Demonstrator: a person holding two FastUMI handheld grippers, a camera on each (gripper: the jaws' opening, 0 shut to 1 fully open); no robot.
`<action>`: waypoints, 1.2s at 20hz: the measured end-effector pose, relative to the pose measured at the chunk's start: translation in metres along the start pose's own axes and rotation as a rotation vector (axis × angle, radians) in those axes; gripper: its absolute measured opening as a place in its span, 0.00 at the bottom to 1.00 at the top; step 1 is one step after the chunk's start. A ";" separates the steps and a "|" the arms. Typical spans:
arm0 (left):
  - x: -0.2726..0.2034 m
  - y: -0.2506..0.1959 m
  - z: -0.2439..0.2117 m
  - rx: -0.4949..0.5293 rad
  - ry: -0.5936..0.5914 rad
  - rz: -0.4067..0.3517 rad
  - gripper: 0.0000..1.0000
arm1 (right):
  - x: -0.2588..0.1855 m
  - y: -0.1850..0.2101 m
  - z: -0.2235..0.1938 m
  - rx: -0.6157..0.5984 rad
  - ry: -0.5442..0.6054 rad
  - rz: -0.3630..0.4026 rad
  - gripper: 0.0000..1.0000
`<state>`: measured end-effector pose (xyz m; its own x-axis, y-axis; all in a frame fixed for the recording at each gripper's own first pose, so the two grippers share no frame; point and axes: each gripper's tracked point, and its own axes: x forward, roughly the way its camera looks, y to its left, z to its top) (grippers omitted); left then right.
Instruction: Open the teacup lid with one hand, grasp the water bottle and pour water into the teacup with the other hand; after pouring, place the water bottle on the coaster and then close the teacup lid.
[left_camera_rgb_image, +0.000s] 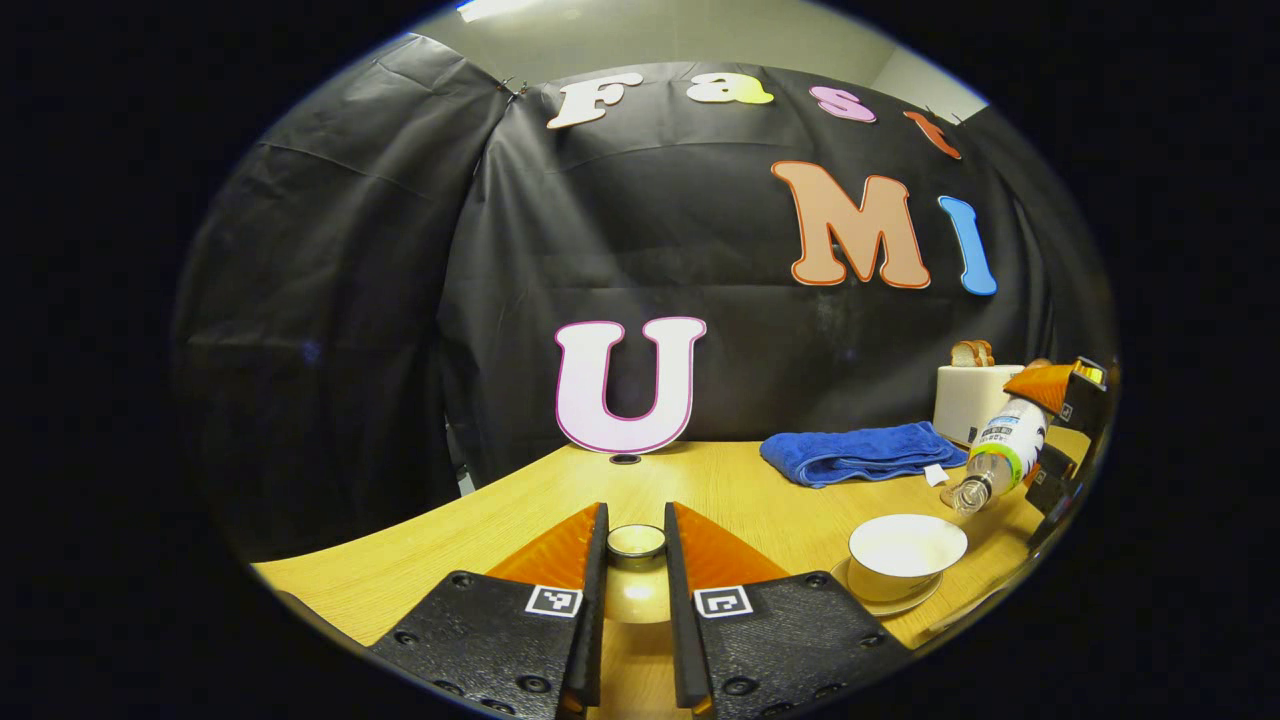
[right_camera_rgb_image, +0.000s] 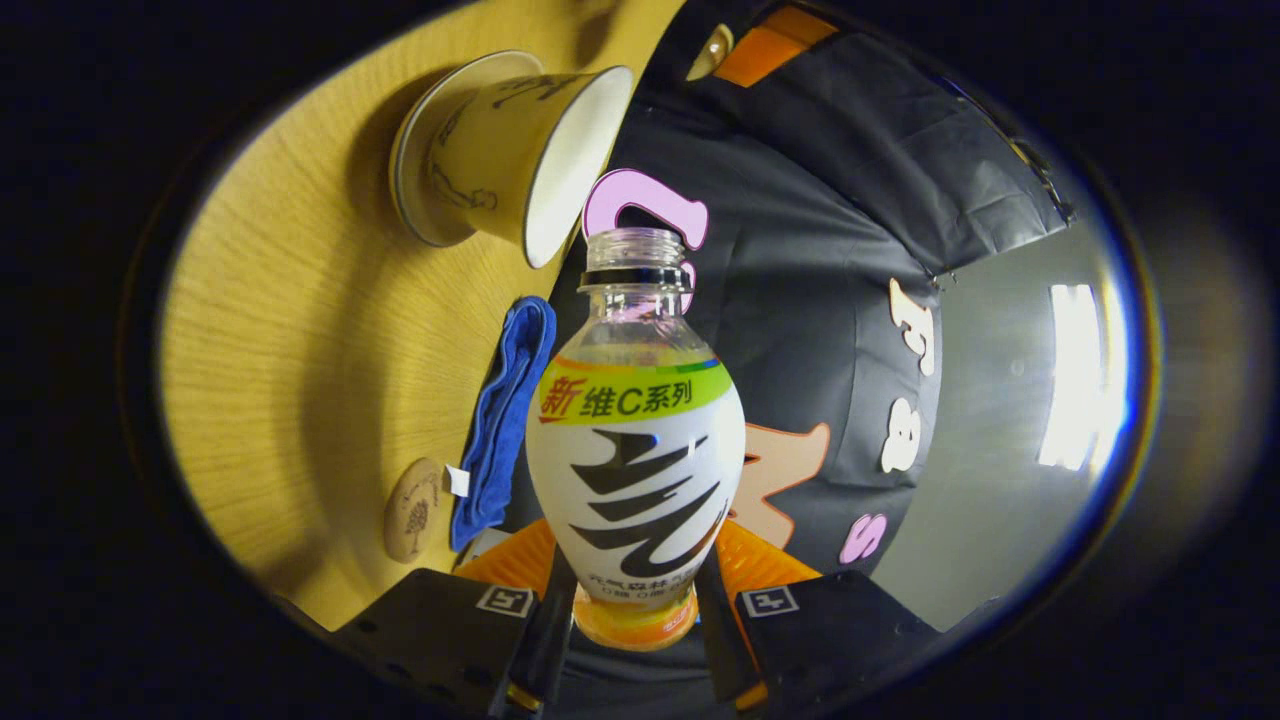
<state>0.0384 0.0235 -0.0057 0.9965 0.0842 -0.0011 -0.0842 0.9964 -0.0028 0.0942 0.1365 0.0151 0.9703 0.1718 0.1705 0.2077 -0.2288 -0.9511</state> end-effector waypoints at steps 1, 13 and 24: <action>0.000 0.000 0.001 0.000 0.000 0.000 0.24 | 0.002 0.005 -0.003 0.047 0.005 0.024 0.62; 0.000 0.001 0.001 0.003 -0.002 0.006 0.26 | -0.010 0.008 -0.005 0.830 0.101 0.210 0.61; 0.001 0.002 0.001 0.002 -0.002 0.005 0.26 | 0.020 0.019 -0.065 1.547 0.256 0.244 0.61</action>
<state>0.0389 0.0251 -0.0047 0.9960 0.0888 0.0006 -0.0888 0.9960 -0.0003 0.1255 0.0734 0.0168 0.9876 0.0829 -0.1337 -0.1163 0.9569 -0.2662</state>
